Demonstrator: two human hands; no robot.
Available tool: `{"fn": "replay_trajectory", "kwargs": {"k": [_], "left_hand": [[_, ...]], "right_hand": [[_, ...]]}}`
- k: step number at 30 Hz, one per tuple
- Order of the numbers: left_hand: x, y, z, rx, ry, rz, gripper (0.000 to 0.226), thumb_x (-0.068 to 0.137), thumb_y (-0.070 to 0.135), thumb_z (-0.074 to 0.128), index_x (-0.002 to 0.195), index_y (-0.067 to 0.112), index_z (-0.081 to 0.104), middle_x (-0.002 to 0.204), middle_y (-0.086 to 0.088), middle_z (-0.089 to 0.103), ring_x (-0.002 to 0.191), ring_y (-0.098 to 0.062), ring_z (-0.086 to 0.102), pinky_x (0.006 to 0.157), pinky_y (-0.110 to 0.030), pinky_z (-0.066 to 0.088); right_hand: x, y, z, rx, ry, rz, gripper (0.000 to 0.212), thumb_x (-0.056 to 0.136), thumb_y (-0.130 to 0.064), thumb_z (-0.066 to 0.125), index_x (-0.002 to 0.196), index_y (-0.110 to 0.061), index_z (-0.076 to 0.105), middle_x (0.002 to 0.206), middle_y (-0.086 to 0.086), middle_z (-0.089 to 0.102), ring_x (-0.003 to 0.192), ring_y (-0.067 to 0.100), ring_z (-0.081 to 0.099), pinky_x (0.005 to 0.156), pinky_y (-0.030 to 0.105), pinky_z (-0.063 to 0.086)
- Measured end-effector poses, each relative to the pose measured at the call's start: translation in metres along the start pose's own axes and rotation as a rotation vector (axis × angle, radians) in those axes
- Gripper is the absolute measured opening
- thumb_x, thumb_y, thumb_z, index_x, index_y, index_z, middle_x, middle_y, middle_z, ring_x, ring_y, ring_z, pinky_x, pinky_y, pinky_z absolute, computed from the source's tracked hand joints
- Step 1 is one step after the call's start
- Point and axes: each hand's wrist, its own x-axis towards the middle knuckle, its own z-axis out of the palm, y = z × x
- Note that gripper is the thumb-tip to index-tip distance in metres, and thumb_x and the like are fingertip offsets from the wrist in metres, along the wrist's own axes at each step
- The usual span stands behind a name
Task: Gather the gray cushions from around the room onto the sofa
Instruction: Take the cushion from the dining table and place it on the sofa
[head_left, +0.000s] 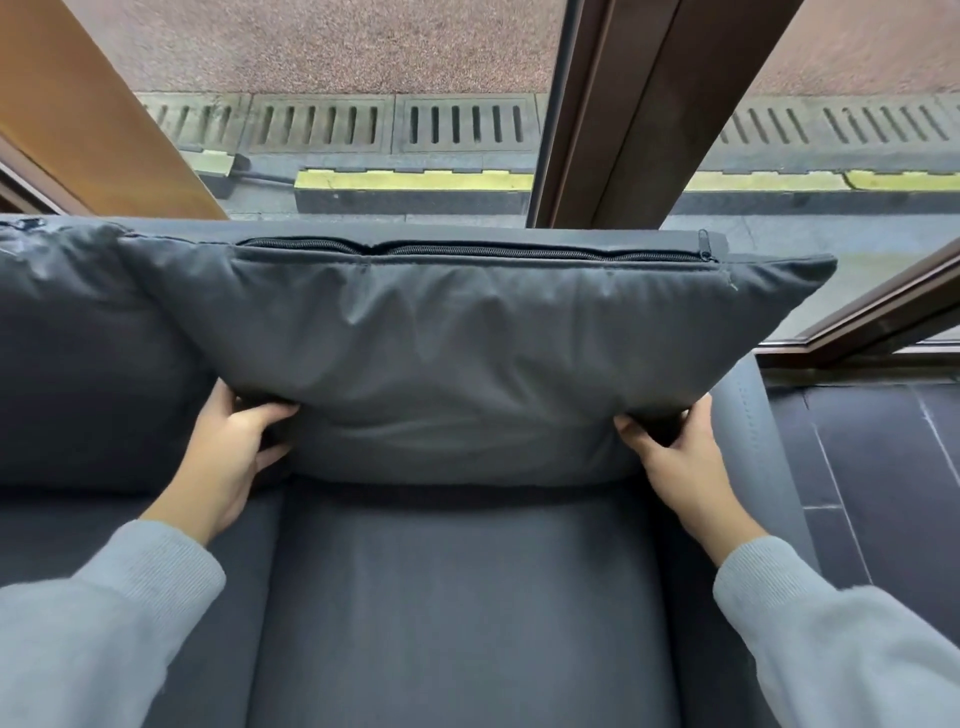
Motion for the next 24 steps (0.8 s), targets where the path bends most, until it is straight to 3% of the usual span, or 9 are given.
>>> {"fn": "replay_trajectory", "kwargs": {"k": [2,5,10,15,17,19,21,22,24], "left_hand": [[-0.002,0.003,-0.007,0.020,0.007,0.030,0.045,0.087,-0.003,0.066,0.097,0.040,0.072,0.102,0.011,0.078,0.102,-0.013,0.073,0.083,-0.045,0.058],[-0.007,0.005,-0.015,0.022,-0.002,0.081,0.046,0.085,-0.004,0.066,0.099,0.039,0.076,0.100,0.008,0.080,0.096,-0.011,0.076,0.073,-0.035,0.062],[-0.007,0.002,0.000,0.087,-0.004,0.046,0.049,0.091,0.014,0.069,0.122,0.050,0.058,0.125,0.018,0.069,0.113,-0.008,0.065,0.087,-0.044,0.056],[-0.024,0.004,0.020,0.140,0.145,-0.002,0.054,0.097,0.020,0.065,0.140,0.043,0.041,0.144,0.010,0.053,0.119,-0.013,0.058,0.088,-0.043,0.053],[-0.041,0.004,0.022,0.226,0.261,0.127,0.075,0.095,0.022,0.067,0.158,0.037,0.029,0.155,0.004,0.043,0.133,-0.018,0.052,0.106,-0.048,0.050],[-0.058,0.014,0.027,0.405,0.325,0.483,0.086,0.095,0.027,0.068,0.165,0.032,0.017,0.166,0.000,0.026,0.151,-0.016,0.033,0.120,-0.052,0.037],[-0.065,0.031,0.035,0.576,0.290,0.808,0.078,0.099,0.032,0.065,0.165,0.034,0.022,0.172,-0.004,0.014,0.159,-0.017,0.017,0.127,-0.046,0.024],[-0.065,0.040,0.040,0.680,0.250,0.861,0.072,0.101,0.035,0.063,0.163,0.036,0.028,0.174,-0.004,0.012,0.160,-0.021,0.012,0.128,-0.038,0.016],[-0.059,0.054,0.047,0.880,0.148,0.758,0.065,0.102,0.040,0.062,0.161,0.040,0.035,0.176,0.001,0.005,0.161,-0.027,0.003,0.124,-0.036,0.013]], "right_hand": [[0.004,0.001,0.002,0.124,-0.026,-0.032,0.068,0.082,-0.016,0.085,0.133,-0.045,0.051,0.122,-0.027,0.070,0.118,0.002,0.066,0.099,0.024,0.053],[0.006,0.001,0.005,0.221,-0.067,-0.069,0.073,0.075,-0.006,0.079,0.140,-0.027,0.053,0.131,-0.012,0.071,0.126,0.005,0.065,0.096,0.017,0.054],[0.011,-0.008,0.010,0.232,-0.115,0.060,0.083,0.071,-0.017,0.075,0.140,-0.038,0.034,0.128,-0.026,0.060,0.115,-0.013,0.058,0.094,0.016,0.046],[-0.006,-0.027,0.007,0.200,0.023,0.096,0.086,0.078,-0.012,0.076,0.150,-0.030,0.033,0.136,-0.015,0.058,0.124,0.004,0.057,0.115,0.043,0.046],[-0.027,-0.039,0.008,0.237,0.148,0.010,0.102,0.078,-0.015,0.077,0.163,-0.028,0.021,0.156,-0.003,0.049,0.142,0.011,0.049,0.122,0.048,0.039],[-0.041,-0.059,0.008,0.182,0.268,-0.185,0.113,0.079,-0.028,0.080,0.168,-0.031,0.009,0.170,-0.002,0.028,0.155,0.003,0.029,0.128,0.046,0.030],[-0.039,-0.079,0.003,0.008,0.315,-0.410,0.107,0.086,-0.035,0.081,0.167,-0.039,0.011,0.175,-0.001,0.010,0.162,0.008,0.011,0.131,0.038,0.018],[-0.034,-0.088,0.000,-0.102,0.298,-0.460,0.102,0.089,-0.037,0.080,0.166,-0.042,0.015,0.176,0.002,0.003,0.163,0.012,0.005,0.131,0.031,0.012],[-0.023,-0.101,-0.006,-0.262,0.212,-0.446,0.093,0.092,-0.040,0.079,0.166,-0.041,0.022,0.177,0.010,-0.005,0.163,0.020,0.001,0.128,0.026,0.006]]}}
